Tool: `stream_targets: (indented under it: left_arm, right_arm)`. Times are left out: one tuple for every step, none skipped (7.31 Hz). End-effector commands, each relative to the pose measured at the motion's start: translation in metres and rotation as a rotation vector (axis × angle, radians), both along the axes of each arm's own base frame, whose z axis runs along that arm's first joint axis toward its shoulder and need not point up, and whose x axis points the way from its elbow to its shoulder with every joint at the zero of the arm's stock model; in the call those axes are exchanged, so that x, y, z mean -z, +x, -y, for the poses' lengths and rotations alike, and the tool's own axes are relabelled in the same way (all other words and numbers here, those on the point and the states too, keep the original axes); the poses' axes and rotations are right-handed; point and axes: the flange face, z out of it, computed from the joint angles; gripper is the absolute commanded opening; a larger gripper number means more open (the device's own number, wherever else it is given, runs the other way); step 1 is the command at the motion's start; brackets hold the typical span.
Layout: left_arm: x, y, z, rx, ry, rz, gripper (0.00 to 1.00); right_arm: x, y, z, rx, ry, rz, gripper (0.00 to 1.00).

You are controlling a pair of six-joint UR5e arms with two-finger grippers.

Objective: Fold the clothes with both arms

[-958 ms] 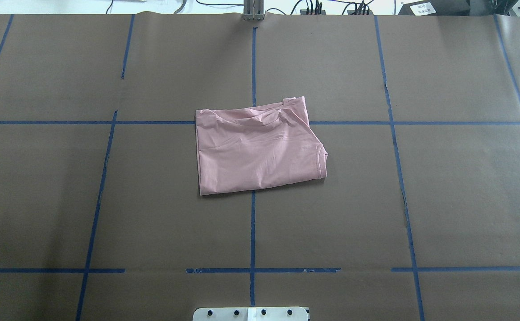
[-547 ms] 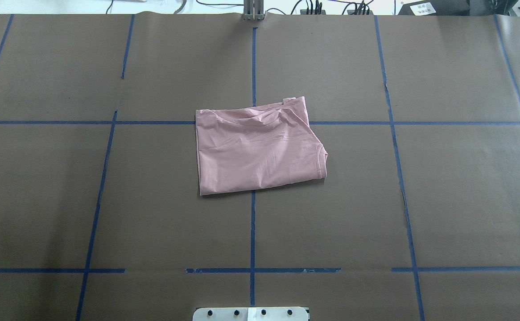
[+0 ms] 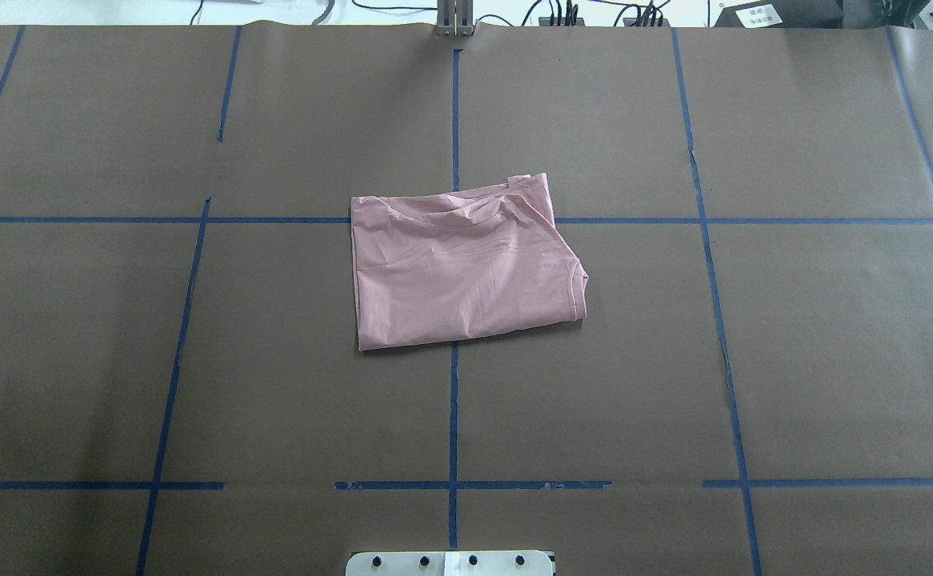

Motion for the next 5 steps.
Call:
stream_targets:
  left_arm:
    - [-0.0284, 0.0003, -0.0039, 0.084, -0.132, -0.014, 1.00]
    - [-0.0323, -0.0004, -0.0044, 0.118, -0.165, -0.017, 1.00]
    - [-0.0332, -0.0004, -0.0053, 0.119, -0.168, -0.017, 1.00]
    - [-0.0318, -0.0004, -0.0044, 0.119, -0.165, -0.017, 1.00]
    - [-0.0302, -0.0004, -0.0033, 0.119, -0.161, -0.018, 1.00]
  right_arm:
    - [0.0022, 0.0004, -0.0007, -0.038, -0.032, 0.006, 1.00]
    - [0.0022, 0.0004, -0.0007, -0.038, -0.032, 0.006, 1.00]
    - [0.0052, 0.0003, 0.0002, -0.039, -0.029, 0.009, 1.00]
    - [0.0047, 0.0002, -0.0004, -0.039, -0.029, 0.009, 1.00]
    - [0.0038, 0.0002, -0.0006, -0.039, -0.032, 0.009, 1.00]
